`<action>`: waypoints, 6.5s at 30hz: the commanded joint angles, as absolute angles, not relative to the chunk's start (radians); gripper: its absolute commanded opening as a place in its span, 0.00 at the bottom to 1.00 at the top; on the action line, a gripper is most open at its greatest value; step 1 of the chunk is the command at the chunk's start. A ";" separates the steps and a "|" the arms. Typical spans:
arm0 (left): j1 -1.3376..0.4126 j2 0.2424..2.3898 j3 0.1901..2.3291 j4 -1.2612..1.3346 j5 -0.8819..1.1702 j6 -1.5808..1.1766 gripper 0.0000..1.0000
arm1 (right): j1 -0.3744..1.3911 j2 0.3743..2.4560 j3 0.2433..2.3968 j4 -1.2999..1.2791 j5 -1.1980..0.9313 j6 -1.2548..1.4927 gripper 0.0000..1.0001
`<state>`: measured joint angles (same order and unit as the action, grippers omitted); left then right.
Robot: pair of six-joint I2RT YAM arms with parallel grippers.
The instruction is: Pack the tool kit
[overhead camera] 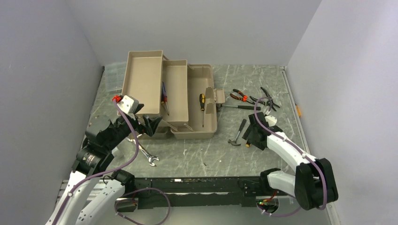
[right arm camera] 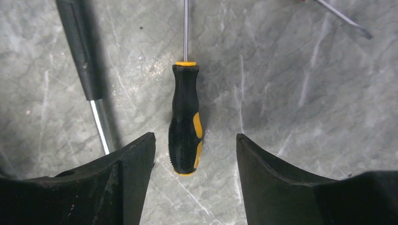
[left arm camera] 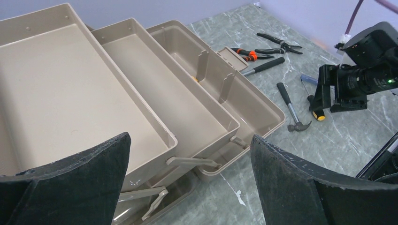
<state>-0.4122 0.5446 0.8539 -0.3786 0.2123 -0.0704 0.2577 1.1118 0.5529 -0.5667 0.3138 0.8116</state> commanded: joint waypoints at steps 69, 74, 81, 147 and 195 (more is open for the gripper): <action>-0.408 0.539 0.862 -0.347 0.221 -0.064 0.99 | 0.509 1.076 0.938 -0.404 0.333 0.601 0.53; -0.407 0.542 0.864 -0.347 0.231 -0.066 0.99 | 0.289 1.027 0.877 -0.546 0.373 0.605 0.50; -0.405 0.543 0.864 -0.342 0.246 -0.071 0.99 | 0.066 1.116 0.843 -0.507 0.248 0.575 0.60; -1.118 2.437 2.038 -0.527 -0.175 -0.292 0.51 | -0.248 0.721 0.833 -0.661 0.365 0.807 0.66; -1.024 2.037 1.600 -0.296 0.225 -0.366 0.15 | -0.247 0.874 0.491 -0.449 -0.194 0.660 0.69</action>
<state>-1.0206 2.0876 1.6127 -0.3336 0.2234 -0.3805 -0.2470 0.7982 0.3908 -0.3035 -0.3698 0.6544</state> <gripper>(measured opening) 0.098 0.695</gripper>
